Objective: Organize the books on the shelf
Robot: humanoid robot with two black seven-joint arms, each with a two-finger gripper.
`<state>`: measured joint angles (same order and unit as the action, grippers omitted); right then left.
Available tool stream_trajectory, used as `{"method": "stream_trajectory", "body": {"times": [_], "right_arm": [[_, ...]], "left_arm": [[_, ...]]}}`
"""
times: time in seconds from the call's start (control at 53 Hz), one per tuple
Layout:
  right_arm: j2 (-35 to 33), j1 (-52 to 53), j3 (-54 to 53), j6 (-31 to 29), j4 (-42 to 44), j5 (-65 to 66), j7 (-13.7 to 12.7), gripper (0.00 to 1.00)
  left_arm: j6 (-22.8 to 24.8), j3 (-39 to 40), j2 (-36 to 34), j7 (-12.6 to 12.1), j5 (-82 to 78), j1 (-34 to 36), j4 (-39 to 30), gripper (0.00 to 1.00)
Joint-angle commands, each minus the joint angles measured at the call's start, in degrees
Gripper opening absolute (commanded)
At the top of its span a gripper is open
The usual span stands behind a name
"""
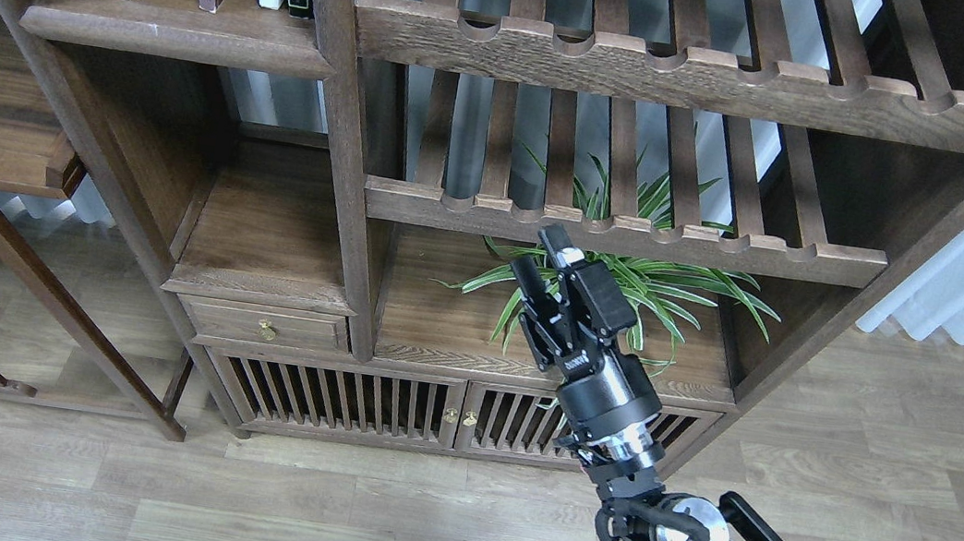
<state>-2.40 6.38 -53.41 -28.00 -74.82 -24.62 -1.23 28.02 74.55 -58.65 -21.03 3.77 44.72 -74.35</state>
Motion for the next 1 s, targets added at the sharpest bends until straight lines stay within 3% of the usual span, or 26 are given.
{"method": "stream_trajectory", "body": {"times": [0.0,0.283,0.415,0.982], "right_arm": [[0.2,0.0,0.2,0.0,0.4,0.0,0.0,0.73],[0.5,0.1,2.3,0.0,0.4,0.1,0.0,0.73],[0.5,0.2,2.3,0.0,0.4,0.2,0.0,0.73],[0.5,1.7,4.0,0.0,0.4,0.2,0.0,0.73]], "left_arm": [[0.0,0.6,0.0,0.5,-2.1,0.0,0.1,0.06],[0.0,2.2,0.1,2.5,-5.9,-0.1,0.0,0.05],[0.0,2.3,0.2,6.0,-7.2,-0.2,-0.3,0.05],[-12.4,1.7,3.5,12.8,-16.2,-0.6,-0.7,0.05]]}}
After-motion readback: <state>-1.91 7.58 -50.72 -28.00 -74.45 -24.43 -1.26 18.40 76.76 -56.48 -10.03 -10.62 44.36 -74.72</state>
